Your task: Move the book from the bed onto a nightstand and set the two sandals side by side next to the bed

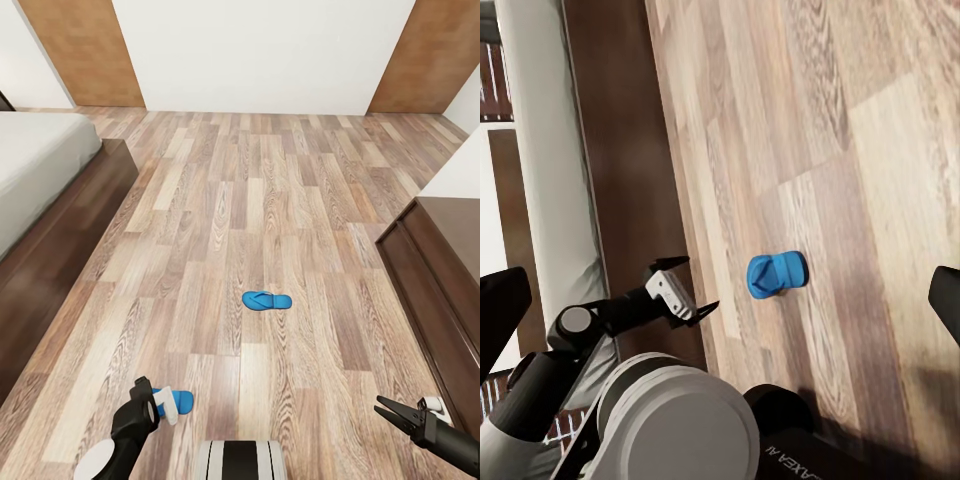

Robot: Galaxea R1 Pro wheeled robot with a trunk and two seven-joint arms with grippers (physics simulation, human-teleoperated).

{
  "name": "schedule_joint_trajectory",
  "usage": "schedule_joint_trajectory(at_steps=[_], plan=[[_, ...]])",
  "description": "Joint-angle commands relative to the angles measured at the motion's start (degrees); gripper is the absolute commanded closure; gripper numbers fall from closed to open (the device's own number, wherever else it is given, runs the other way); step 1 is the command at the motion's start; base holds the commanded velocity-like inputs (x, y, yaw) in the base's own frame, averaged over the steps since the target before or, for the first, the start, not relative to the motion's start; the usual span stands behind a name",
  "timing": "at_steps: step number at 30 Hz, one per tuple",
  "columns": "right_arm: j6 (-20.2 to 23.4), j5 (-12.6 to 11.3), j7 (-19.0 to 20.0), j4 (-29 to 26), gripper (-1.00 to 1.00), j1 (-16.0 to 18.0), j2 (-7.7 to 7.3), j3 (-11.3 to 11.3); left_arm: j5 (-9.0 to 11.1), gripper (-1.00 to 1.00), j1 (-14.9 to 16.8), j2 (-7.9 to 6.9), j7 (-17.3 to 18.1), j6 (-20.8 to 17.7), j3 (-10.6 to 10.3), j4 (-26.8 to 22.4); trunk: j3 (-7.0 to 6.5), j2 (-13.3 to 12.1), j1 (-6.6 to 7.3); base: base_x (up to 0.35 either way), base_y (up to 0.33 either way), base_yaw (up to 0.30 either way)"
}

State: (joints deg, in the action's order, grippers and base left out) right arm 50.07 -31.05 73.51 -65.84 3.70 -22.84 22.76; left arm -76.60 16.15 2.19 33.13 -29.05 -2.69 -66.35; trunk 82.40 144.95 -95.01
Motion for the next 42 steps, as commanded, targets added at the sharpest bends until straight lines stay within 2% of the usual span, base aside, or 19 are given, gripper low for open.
schedule_joint_trajectory(at_steps=[1,9,34,38,42], plan=[[0.38,-0.19,0.03,0.01,-1.00,0.03,-0.01,0.00,-0.44,-1.00,0.02,0.00,0.47,-0.16,-0.07,-0.10,0.04,0.02,0.01,0.000,0.000,0.000],[0.38,-0.22,0.02,0.05,-1.00,0.00,-0.01,0.00,-0.48,-1.00,0.02,-0.07,0.58,-0.09,-0.05,-0.18,0.04,0.02,0.01,0.000,0.000,0.000],[0.38,-0.19,0.02,0.03,-1.00,-0.01,-0.01,0.00,-0.55,-1.00,0.04,-0.08,0.43,-0.13,-0.06,-0.18,5.58,0.35,-0.63,0.000,0.000,0.000],[0.38,-0.16,0.02,0.01,-1.00,0.02,-0.01,-0.03,-0.56,-1.00,0.03,-0.14,0.43,-0.13,-0.06,-0.18,5.58,0.35,-0.63,0.000,0.000,0.000],[0.38,-0.20,-0.02,0.03,-1.00,0.00,-0.01,-0.07,-0.63,-1.00,0.02,-0.22,0.40,-0.13,-0.06,-0.18,6.46,0.40,-0.74,0.000,0.000,0.000]])
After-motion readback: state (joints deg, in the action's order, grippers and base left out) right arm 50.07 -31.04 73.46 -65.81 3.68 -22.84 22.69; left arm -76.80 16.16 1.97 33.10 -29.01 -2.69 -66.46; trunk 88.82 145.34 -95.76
